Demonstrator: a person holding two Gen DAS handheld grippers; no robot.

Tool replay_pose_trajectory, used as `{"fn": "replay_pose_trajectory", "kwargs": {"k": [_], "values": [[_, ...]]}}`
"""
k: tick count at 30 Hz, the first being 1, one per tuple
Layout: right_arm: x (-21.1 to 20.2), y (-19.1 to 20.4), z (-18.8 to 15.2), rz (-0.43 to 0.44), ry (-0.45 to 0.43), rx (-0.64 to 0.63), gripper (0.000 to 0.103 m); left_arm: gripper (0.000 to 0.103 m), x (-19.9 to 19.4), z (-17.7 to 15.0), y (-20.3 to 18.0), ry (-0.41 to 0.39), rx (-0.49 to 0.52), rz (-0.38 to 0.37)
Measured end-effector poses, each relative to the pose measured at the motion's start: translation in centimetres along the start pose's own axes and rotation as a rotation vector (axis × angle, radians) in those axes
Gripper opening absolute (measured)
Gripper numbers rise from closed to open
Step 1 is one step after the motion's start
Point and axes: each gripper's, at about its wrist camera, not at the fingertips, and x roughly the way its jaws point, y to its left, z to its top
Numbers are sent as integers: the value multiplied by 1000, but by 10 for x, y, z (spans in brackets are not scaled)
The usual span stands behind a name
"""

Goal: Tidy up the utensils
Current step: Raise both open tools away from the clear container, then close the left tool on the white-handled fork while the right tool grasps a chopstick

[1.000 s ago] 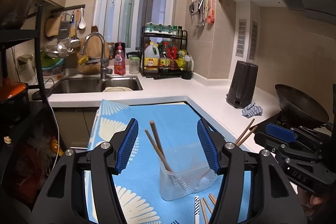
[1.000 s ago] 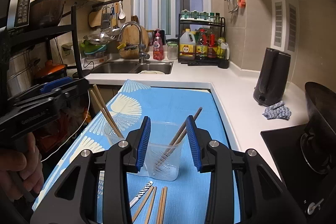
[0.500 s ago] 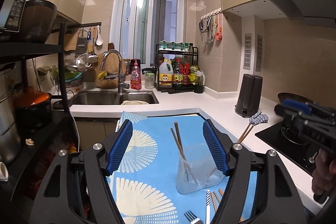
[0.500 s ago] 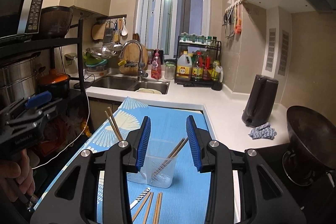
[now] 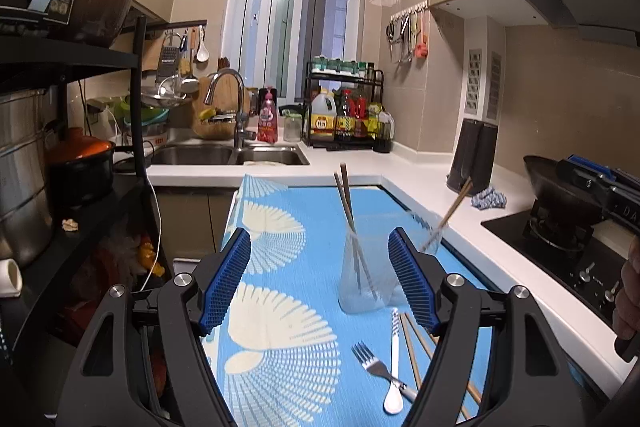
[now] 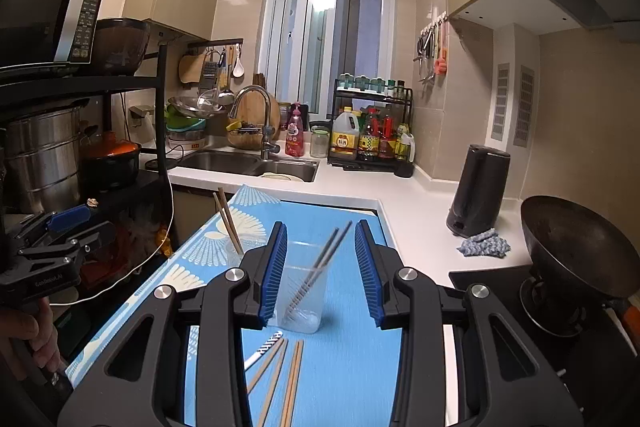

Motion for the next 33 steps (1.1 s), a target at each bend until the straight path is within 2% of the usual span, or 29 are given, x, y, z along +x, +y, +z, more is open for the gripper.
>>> {"fn": "replay_pose_trajectory", "kwargs": {"k": [7,11,13,14,16,18,21,25,28,33], "values": [[-9,-13,-28,-12,42,36,36,70,-2,-21,-5,48,3,-10],[-10,-18,-47,0,80,56,37,70,0,-32,1,77,-22,13],[-8,-19,-58,9,103,72,37,66,0,-39,6,89,-48,36],[-7,-18,-64,15,117,77,37,59,0,-43,9,100,-67,42],[-4,-16,-79,25,143,88,37,53,6,-51,15,137,-100,47],[2,-12,-98,40,177,103,37,35,15,-62,17,197,-138,24],[15,-9,-129,70,249,158,37,31,34,-85,17,294,-209,-12],[32,1,-167,83,327,181,37,30,55,-122,5,418,-277,-71],[39,6,-194,93,387,185,37,30,55,-135,-7,445,-317,-106],[42,9,-220,107,455,171,37,32,56,-150,-46,479,-317,-163]]}}
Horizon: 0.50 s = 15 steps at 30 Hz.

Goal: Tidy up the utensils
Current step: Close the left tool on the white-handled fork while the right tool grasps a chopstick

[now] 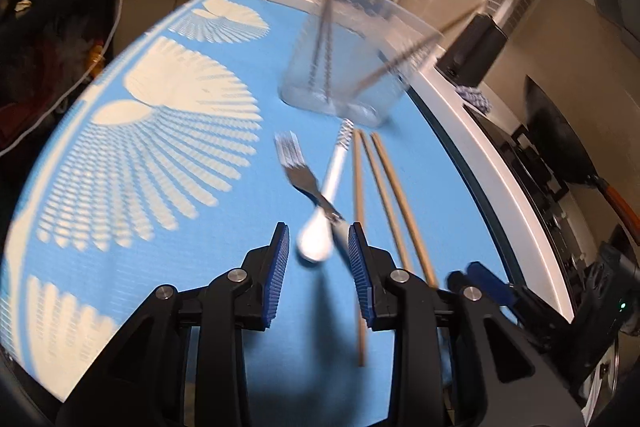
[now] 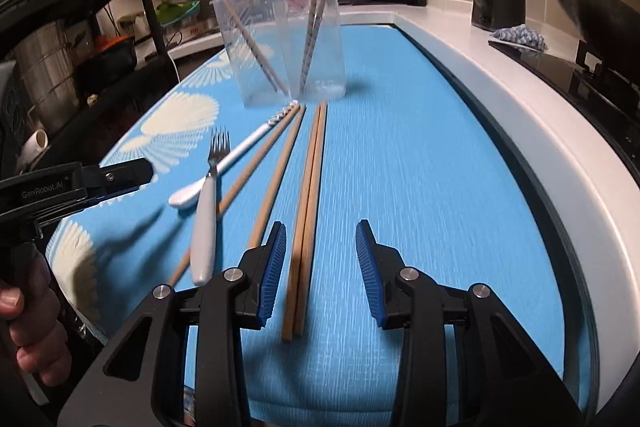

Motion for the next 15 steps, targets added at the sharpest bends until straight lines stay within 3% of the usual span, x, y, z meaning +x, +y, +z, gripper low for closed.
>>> {"fn": "replay_pose_trajectory", "kwargs": {"k": [3,6,12,15], "values": [[4,1,-7,-12,12,-19,37,42,8,-3,-15,19,-10,-4],[4,-2,-12,-6,16,-11,37,45,17,-4,-30,41,12,43],[-6,-9,-6,-25,-26,12,37,45,32,-3,-38,68,9,93],[-1,-6,-6,-46,-7,-13,36,45,38,-5,-42,78,39,125]]}}
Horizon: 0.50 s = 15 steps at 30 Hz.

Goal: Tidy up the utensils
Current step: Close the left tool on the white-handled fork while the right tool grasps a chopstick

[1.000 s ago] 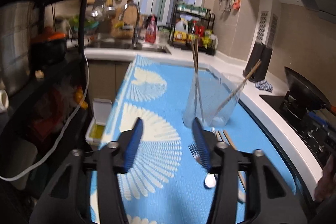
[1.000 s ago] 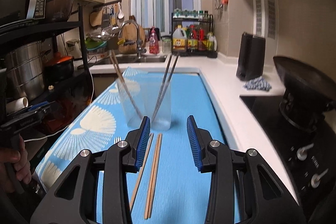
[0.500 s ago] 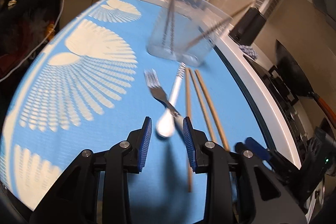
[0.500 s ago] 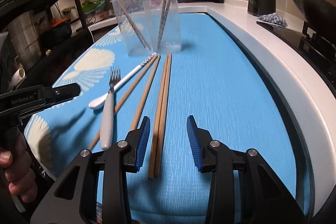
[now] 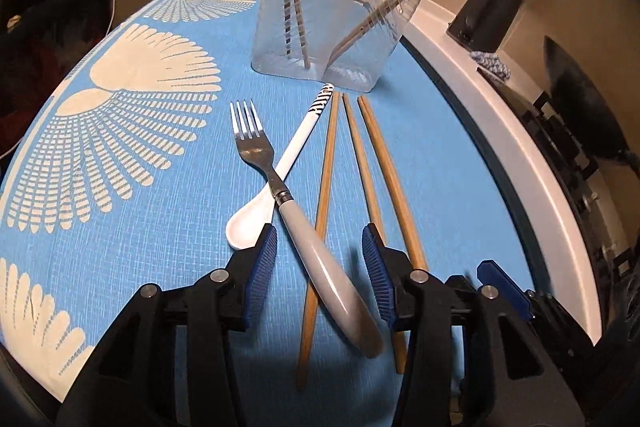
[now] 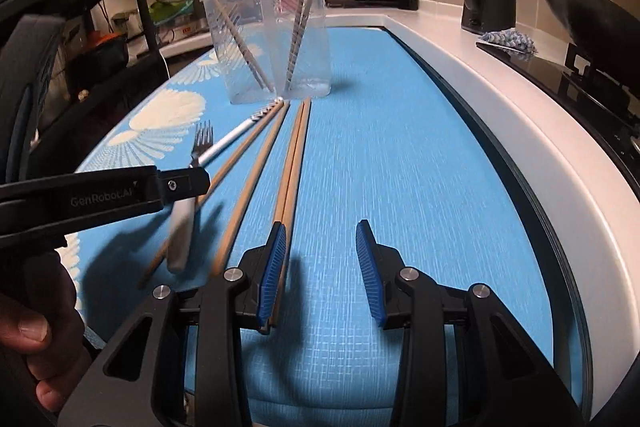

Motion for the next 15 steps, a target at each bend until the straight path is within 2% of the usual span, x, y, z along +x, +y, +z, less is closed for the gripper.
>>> {"fn": "replay_pose_trajectory", "kwargs": {"k": [1,3,6,11,15], "values": [[2,0,-1,3,10,-1,36,43,1,-1,0,10,1,0],[4,3,-3,4,21,-12,36,25,2,0,1,17,7,2],[6,3,-5,4,31,-15,36,19,-3,1,7,4,3,3],[6,2,-4,1,32,-10,34,15,-12,4,25,-17,-15,-3],[6,-2,-4,3,33,2,24,15,-25,5,43,-60,-20,-33]]}}
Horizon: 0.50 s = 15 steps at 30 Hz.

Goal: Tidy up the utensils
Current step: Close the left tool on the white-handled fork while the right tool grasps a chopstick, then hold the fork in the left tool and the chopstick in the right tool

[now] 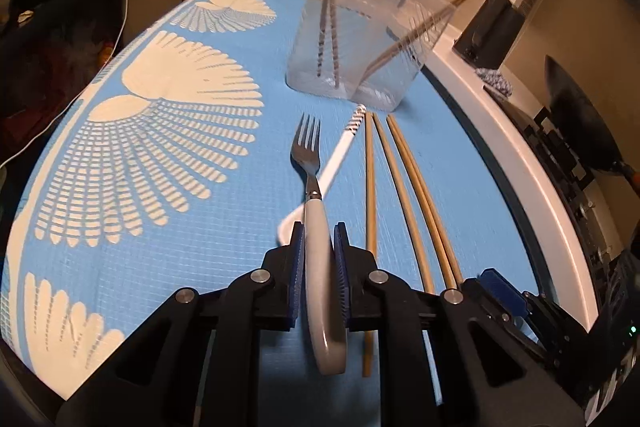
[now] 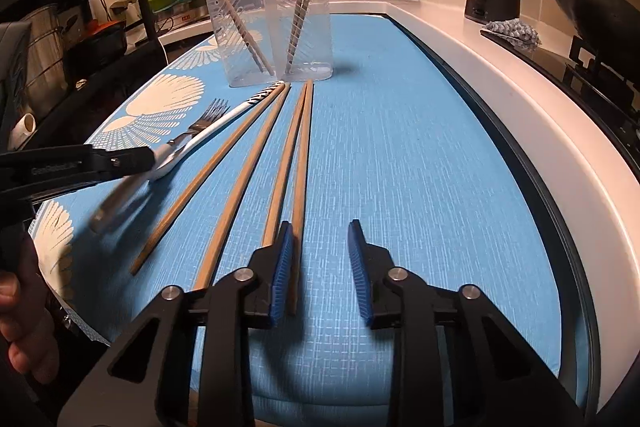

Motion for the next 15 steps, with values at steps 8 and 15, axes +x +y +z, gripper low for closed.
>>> {"fn": "replay_pose_trajectory", "kwargs": {"k": [8,15], "values": [[0,-2,1,-11,1,-11,4,15,-25,5,30,-104,63,81],[0,-12,2,-35,2,16,5,14,-16,-3,49,-93,75,112]]}}
